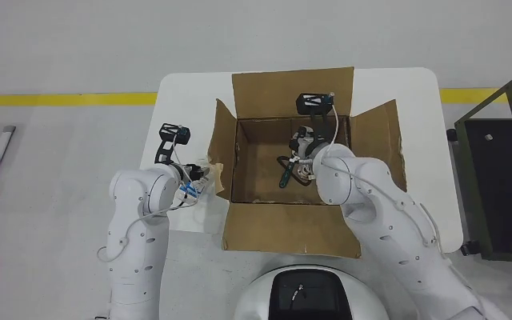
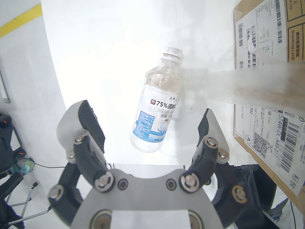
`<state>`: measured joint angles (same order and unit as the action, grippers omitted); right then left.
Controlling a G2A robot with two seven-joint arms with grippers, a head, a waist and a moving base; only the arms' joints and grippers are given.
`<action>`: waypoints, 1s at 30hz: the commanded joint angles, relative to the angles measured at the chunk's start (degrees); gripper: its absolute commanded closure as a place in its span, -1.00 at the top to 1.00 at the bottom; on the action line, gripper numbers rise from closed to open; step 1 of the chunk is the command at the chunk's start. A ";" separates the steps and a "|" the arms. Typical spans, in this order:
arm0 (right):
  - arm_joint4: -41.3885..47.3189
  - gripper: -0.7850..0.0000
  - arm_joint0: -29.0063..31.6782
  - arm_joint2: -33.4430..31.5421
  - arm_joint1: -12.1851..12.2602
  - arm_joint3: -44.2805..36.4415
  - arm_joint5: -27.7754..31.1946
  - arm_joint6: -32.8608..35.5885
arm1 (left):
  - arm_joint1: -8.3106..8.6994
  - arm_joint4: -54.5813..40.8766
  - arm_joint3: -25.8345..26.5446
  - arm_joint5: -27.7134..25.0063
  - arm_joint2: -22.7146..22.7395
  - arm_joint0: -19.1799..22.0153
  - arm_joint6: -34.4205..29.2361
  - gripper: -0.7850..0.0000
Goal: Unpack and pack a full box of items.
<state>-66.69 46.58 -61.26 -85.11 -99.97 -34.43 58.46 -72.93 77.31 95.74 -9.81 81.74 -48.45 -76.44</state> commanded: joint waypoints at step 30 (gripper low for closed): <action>0.42 -1.00 -8.30 1.75 -6.69 15.30 -5.31 6.12 | 0.00 0.00 0.00 0.00 0.00 0.00 0.00 1.00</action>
<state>-66.41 38.33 -59.52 -91.82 -84.72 -39.73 64.59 -72.93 77.31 95.74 -9.81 81.74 -48.45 -76.44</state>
